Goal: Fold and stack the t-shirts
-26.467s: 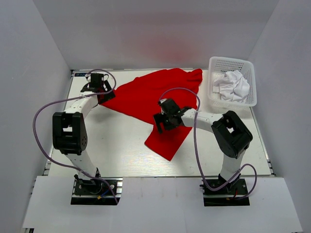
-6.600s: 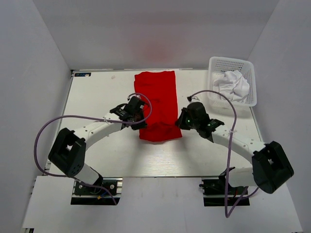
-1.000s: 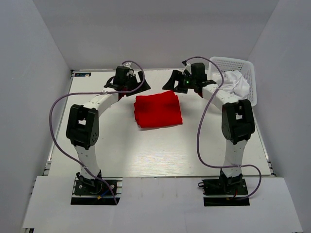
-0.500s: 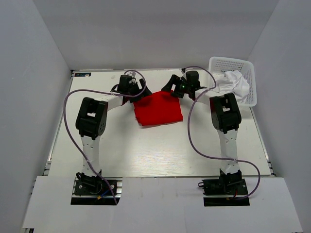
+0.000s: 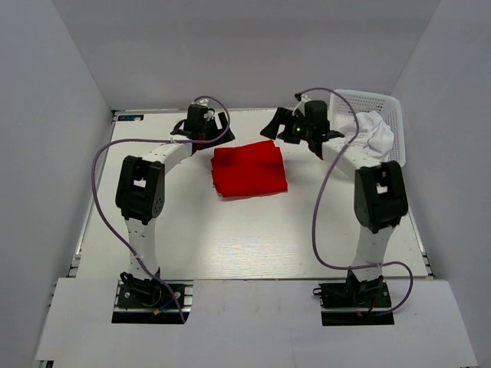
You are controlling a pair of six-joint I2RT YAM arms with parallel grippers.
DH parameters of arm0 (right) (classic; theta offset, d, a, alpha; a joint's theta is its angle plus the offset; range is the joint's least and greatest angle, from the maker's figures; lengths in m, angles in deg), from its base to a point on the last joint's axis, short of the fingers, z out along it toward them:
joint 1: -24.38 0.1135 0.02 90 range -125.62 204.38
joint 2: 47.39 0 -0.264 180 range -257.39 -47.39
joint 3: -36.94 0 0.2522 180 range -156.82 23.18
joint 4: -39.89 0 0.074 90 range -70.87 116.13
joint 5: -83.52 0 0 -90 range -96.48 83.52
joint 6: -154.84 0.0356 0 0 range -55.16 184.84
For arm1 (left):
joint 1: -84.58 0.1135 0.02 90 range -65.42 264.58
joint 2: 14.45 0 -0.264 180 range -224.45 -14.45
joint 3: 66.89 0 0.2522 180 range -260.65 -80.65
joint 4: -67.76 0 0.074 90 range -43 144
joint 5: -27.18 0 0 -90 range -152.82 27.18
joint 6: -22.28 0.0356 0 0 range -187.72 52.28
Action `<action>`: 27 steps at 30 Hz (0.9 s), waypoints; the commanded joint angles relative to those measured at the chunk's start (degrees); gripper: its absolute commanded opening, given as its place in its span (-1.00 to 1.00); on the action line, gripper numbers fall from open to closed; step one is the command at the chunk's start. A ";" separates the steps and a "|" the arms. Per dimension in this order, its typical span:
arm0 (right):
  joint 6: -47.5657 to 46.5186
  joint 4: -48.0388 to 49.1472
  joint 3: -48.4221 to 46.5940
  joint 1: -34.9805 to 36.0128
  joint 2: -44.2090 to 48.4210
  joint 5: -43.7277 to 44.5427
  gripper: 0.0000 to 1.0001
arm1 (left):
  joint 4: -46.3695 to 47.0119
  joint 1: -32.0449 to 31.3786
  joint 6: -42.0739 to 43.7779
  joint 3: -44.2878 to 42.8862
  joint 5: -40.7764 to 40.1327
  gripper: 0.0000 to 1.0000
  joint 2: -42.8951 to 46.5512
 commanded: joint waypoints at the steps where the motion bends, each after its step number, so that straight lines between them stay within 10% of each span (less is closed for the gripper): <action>1: -4.42 0.95 3.57 0.33 9.65 1.28 0.81 | -5.07 -0.87 1.31 2.61 -3.05 0.99 7.38; 12: -4.78 -4.84 21.87 0.94 33.53 4.44 0.81 | -10.43 -6.58 -3.52 13.08 -9.36 0.89 8.09; 22: -4.34 -4.94 29.60 1.29 46.31 7.78 0.81 | -14.30 -8.78 -5.37 12.04 -14.74 0.15 3.96; 27: -4.25 -5.82 30.48 1.12 46.40 8.40 0.81 | -16.75 -8.17 -5.37 9.31 -15.26 -0.54 0.54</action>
